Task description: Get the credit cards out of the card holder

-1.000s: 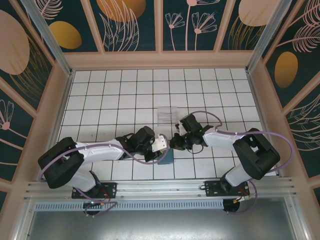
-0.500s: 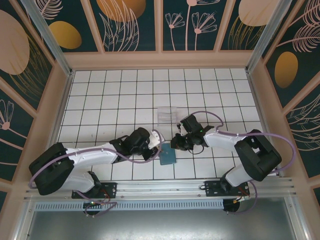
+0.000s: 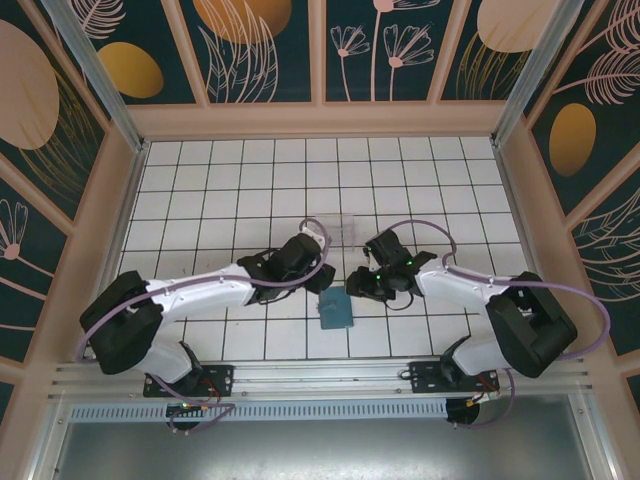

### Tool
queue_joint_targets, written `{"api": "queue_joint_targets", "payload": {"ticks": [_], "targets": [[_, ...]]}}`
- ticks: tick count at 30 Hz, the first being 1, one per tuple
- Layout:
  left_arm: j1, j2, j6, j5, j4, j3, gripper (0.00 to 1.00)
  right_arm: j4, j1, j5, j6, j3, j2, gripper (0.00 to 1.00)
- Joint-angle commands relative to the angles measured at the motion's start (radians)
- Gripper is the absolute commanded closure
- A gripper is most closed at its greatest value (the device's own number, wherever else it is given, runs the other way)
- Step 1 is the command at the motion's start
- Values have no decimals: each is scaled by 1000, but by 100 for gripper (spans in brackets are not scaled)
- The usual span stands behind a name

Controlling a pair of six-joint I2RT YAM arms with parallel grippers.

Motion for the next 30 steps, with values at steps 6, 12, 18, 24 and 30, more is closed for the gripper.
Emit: {"api": "queue_joint_targets", "payload": {"ticks": [6,12,18,24,30], "targets": [[-67,168,-261,-59,-308,218,50,-14,-63,27,23,-67,-115,55],[-164,331,-318,-60,-497,367,39,-11,-116,2,14,-103,-171,55],[-187,380,-363,-75,-584,395,38,-19,-119,-9,-2,-107,-175,55],[-186,351,-382,-57,-569,364,40,-25,-120,-8,-5,-110,-178,55],[-187,312,-392,-67,-571,340,46,-31,-120,-7,2,-108,-181,55]]}}
